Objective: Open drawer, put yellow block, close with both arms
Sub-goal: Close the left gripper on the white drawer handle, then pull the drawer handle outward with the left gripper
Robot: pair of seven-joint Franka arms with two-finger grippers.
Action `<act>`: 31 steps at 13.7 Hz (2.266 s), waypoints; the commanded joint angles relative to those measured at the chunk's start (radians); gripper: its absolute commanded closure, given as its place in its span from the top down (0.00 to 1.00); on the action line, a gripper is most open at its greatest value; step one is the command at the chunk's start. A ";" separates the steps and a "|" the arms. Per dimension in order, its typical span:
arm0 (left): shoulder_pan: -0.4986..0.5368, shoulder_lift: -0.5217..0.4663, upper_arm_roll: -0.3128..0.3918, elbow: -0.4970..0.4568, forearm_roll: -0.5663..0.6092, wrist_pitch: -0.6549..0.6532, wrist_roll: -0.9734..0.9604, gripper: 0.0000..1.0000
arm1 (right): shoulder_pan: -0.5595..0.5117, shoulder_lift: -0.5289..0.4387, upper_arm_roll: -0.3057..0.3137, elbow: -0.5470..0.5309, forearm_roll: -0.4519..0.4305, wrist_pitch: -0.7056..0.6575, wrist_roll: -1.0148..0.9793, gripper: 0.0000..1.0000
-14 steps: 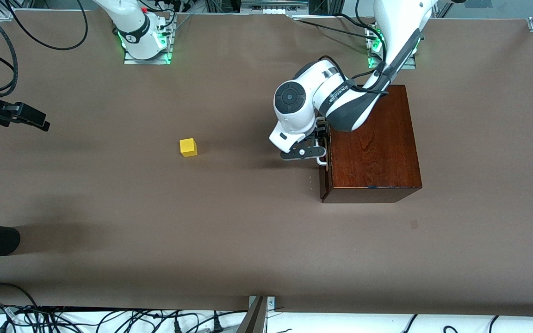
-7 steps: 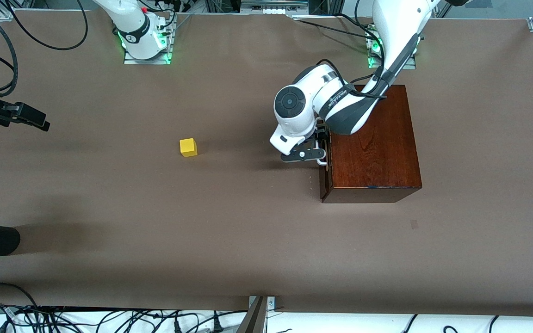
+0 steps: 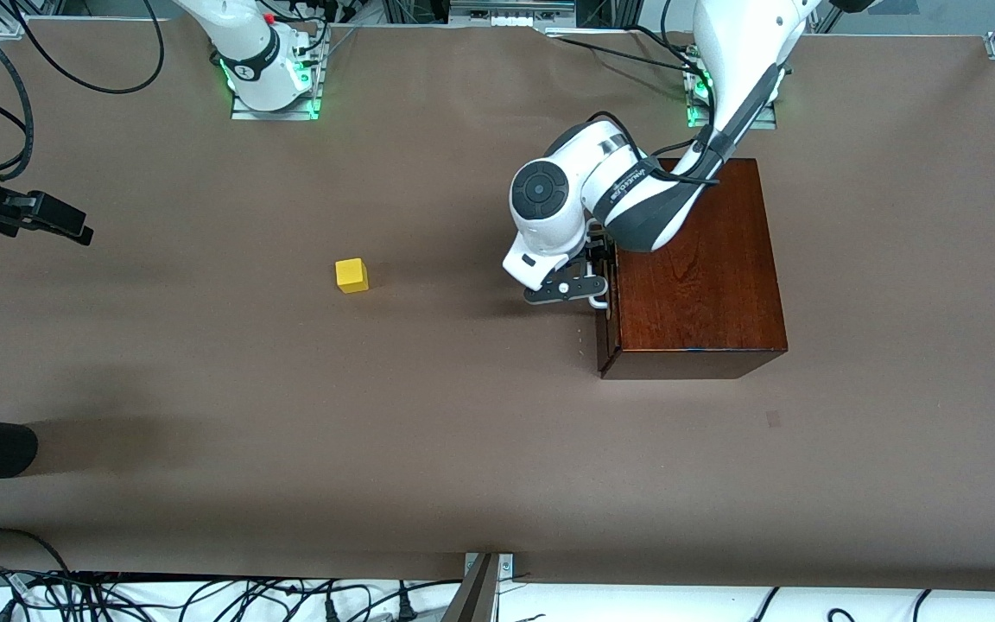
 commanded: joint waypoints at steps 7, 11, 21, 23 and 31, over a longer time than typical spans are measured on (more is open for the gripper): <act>-0.092 0.080 -0.006 0.106 0.013 0.022 -0.111 1.00 | 0.006 -0.014 -0.005 0.005 -0.002 -0.016 0.008 1.00; -0.125 0.082 -0.006 0.111 0.013 0.022 -0.122 1.00 | 0.007 -0.014 -0.005 0.005 -0.002 -0.017 0.007 1.00; -0.202 0.125 -0.004 0.192 0.013 0.022 -0.154 1.00 | 0.009 -0.014 -0.004 0.005 -0.001 -0.016 0.008 1.00; -0.210 0.130 -0.004 0.195 0.013 0.023 -0.166 1.00 | 0.009 -0.014 -0.005 0.005 -0.001 -0.016 0.008 1.00; -0.273 0.185 -0.004 0.307 0.013 0.023 -0.217 1.00 | 0.009 -0.014 -0.004 0.005 -0.001 -0.017 0.007 1.00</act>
